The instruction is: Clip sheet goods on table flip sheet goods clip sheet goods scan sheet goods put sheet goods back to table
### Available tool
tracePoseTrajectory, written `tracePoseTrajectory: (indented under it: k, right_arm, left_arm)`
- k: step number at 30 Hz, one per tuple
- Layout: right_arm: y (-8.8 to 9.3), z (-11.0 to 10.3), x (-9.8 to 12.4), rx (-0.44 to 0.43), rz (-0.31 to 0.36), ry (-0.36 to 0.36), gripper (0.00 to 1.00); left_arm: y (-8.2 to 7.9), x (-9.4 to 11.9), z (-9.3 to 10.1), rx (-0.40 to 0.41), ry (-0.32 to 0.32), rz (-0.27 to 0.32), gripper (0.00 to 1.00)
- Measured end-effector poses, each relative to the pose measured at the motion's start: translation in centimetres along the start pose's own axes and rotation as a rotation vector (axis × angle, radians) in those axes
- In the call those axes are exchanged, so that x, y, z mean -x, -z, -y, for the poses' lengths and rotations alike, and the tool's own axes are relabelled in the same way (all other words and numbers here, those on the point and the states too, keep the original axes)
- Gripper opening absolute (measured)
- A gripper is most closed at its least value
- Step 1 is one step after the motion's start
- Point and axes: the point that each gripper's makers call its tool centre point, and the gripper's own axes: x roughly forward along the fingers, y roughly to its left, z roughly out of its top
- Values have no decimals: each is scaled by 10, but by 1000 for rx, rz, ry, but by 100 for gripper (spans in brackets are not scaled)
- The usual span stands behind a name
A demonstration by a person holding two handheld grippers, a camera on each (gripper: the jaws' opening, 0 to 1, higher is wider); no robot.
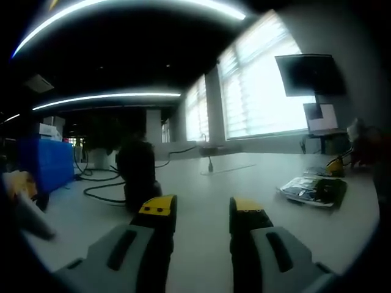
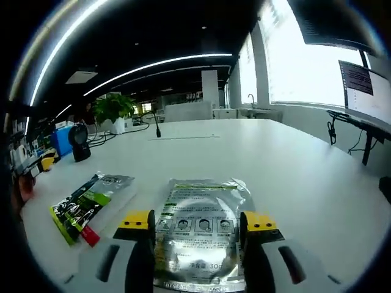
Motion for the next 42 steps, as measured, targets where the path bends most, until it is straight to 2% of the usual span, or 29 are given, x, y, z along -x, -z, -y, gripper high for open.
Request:
tracePoseTrajectory:
  k: [5, 6, 8, 11, 13, 16, 19, 25, 29, 36, 42]
  right_arm:
    - [-13, 2, 3, 14, 38, -8, 48]
    - [-18, 1, 2, 41, 62, -13, 46]
    - [-37, -5, 2, 135, 166, -32, 42]
    - [-42, -12, 1, 160, 179, -84, 44]
    - [-46, -8, 2, 159, 183, -101, 44]
    - [-52, -1, 3, 151, 166, -141, 43]
    - [-58, 5, 5, 207, 144, -186, 37]
    - [-73, 22, 0, 272, 99, -221, 38]
    - [-79, 28, -7, 345, 56, -254, 36]
    - [-67, 36, -23, 357, -49, -306, 29]
    - [-56, 35, -40, 429, -132, -356, 28]
  left_arm:
    - [0, 0, 0, 3, 0, 0, 27]
    - [0, 0, 0, 3, 1, 0, 27]
    - [-2, 1, 1, 5, 5, 5, 27]
    - [-5, 2, 1, 12, 6, 24, 27]
    - [-5, 2, 1, 11, 2, 23, 27]
    - [-7, 3, 0, 13, -3, 28, 27]
    - [-6, 3, 0, 16, -3, 27, 27]
    - [-7, 3, 0, 18, 0, 30, 27]
    - [-6, 2, 0, 16, 0, 25, 27]
    - [-5, 2, 0, 16, 1, 21, 27]
    - [-3, 1, -2, 17, -10, 13, 27]
